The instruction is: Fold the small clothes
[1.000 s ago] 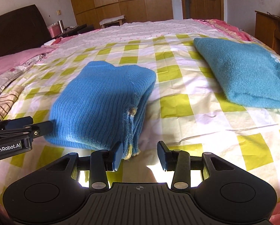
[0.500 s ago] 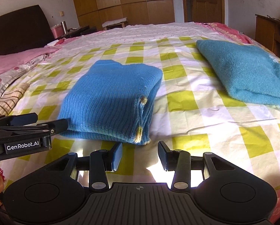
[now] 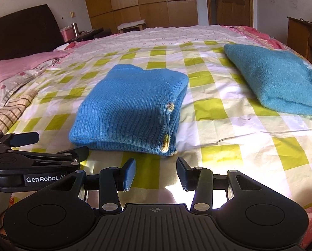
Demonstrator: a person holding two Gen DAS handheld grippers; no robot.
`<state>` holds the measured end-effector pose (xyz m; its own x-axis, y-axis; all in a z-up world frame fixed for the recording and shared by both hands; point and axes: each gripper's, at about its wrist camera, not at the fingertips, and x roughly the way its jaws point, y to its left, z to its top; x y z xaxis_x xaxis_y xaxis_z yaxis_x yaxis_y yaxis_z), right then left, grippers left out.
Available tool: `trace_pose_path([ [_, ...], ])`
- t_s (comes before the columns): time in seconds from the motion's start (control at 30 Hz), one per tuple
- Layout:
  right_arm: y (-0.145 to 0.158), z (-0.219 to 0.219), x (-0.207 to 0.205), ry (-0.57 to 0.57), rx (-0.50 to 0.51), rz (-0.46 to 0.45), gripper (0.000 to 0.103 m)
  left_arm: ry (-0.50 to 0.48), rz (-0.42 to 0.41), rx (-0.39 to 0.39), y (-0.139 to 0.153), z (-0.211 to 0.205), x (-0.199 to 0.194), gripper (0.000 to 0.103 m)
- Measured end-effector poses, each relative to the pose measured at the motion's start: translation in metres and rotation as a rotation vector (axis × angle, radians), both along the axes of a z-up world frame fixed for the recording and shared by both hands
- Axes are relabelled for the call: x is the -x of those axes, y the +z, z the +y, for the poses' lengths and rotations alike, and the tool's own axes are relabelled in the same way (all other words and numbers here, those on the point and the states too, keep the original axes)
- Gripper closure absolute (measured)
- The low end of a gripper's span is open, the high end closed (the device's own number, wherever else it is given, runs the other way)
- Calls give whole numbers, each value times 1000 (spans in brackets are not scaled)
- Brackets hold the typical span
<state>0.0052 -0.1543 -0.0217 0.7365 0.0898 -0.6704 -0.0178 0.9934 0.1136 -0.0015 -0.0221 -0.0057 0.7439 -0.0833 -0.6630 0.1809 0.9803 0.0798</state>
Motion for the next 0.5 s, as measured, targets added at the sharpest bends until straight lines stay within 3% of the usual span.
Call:
trace_pose_path([
  [0.5,-5,2,-1,3,7,27,60,29,41,34,-3,2,4,0],
])
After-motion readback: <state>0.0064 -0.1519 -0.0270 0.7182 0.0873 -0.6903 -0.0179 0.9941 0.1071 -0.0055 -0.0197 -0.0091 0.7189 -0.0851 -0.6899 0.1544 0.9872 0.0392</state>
